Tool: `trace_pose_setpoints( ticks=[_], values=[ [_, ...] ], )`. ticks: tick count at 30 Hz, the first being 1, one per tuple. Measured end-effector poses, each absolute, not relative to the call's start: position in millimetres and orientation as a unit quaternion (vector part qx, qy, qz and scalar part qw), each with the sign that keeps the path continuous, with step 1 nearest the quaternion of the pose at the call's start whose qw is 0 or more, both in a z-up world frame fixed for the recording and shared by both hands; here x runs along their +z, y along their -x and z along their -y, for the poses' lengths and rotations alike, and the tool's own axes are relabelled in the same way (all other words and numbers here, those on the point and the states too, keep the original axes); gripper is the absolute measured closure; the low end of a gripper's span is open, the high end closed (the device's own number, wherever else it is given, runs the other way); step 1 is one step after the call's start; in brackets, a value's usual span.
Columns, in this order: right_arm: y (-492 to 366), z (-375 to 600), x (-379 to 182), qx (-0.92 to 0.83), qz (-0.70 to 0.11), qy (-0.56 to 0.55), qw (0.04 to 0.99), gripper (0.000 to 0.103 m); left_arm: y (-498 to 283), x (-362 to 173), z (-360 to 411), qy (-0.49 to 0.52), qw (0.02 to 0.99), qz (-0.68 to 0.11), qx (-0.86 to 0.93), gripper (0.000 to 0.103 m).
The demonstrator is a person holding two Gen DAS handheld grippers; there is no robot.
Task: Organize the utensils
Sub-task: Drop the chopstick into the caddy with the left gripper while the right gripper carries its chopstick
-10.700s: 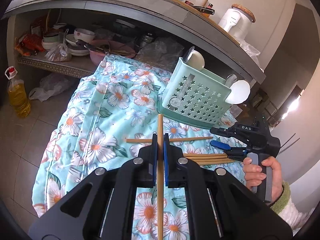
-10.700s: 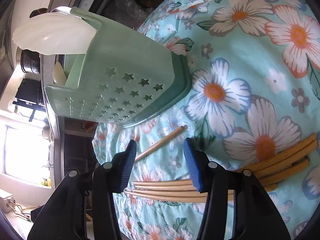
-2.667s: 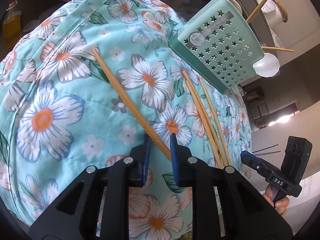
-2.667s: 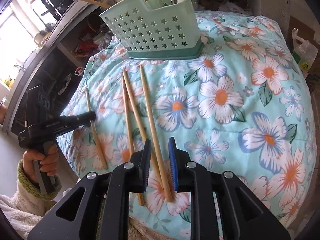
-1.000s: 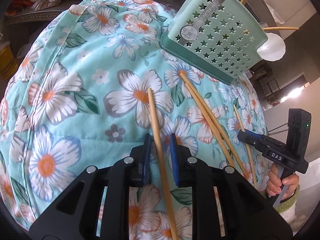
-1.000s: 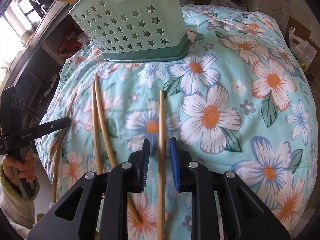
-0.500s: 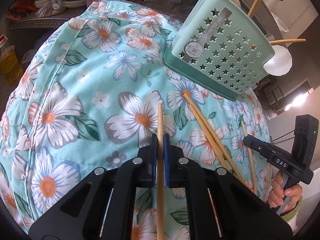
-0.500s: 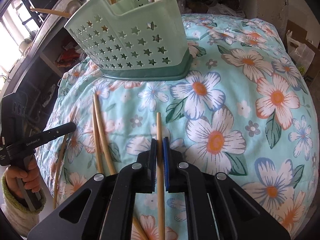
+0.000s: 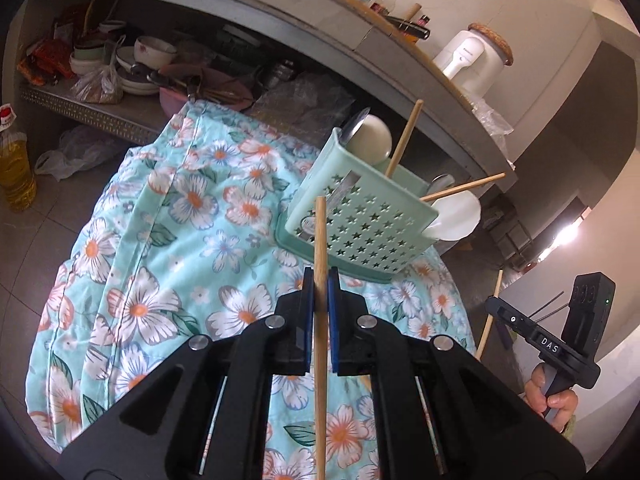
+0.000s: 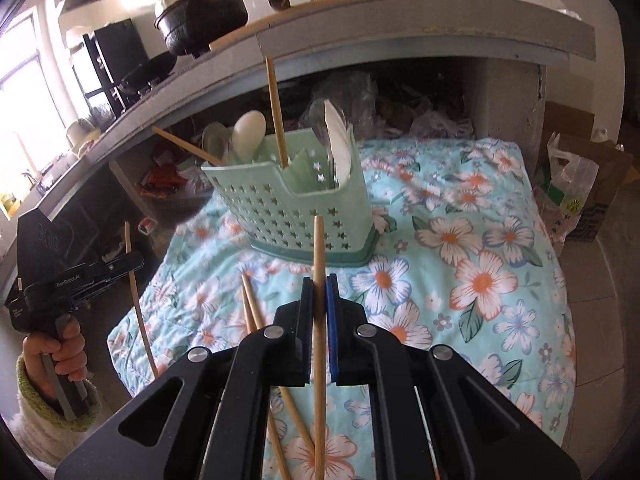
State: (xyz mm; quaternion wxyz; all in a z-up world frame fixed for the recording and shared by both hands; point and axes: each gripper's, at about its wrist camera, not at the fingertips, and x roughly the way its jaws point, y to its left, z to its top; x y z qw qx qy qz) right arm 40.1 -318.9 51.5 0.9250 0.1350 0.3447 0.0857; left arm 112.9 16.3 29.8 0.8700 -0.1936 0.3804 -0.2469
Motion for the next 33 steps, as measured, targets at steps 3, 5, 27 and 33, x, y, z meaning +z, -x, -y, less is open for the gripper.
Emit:
trace_pose_setpoints(
  ticks=[3,5,27,33],
  values=[
    [-29,327,67,0.081,-0.318,-0.144,0.934,0.096,-108,43,-16,0.192,0.874,-0.367,-0.256,0.098],
    [-24,331,74,0.077,-0.306,-0.148,0.937,0.096,-105,51,-16,0.187,0.876,-0.360,-0.260,0.098],
    [3,360,74,0.075,-0.275,-0.187,0.940,0.096,-110,211,51,0.109,0.934,-0.171,-0.295,0.098],
    [7,365,77,0.080,-0.268,-0.190,0.941,0.096,-131,228,73,0.091,0.955,-0.117,-0.258,0.098]
  ],
)
